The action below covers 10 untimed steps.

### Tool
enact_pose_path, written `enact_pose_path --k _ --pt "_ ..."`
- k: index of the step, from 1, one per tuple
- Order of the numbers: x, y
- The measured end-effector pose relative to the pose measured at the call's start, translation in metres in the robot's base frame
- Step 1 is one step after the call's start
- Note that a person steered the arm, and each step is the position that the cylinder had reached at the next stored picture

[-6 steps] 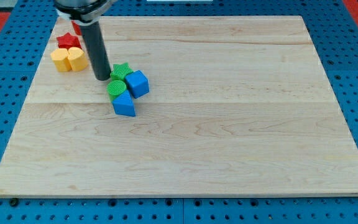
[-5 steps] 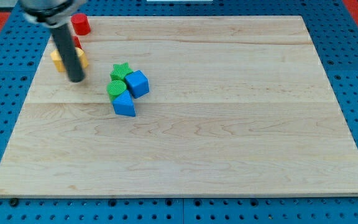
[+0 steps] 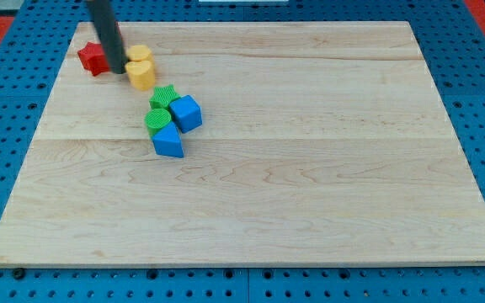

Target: Move the yellow heart into the top side of the blue cube

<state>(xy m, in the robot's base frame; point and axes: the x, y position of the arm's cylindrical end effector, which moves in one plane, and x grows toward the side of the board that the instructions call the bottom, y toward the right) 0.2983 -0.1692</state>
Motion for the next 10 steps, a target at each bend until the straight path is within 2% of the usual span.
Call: enact_pose_path --k 2,4,5,6,7,9,10 --pt "0.045 0.009" --pt "0.045 0.074" --pt "0.041 0.085" --pt "0.02 0.069" --pt "0.019 0.153" --pt "0.055 0.103" --pt "0.058 0.102"
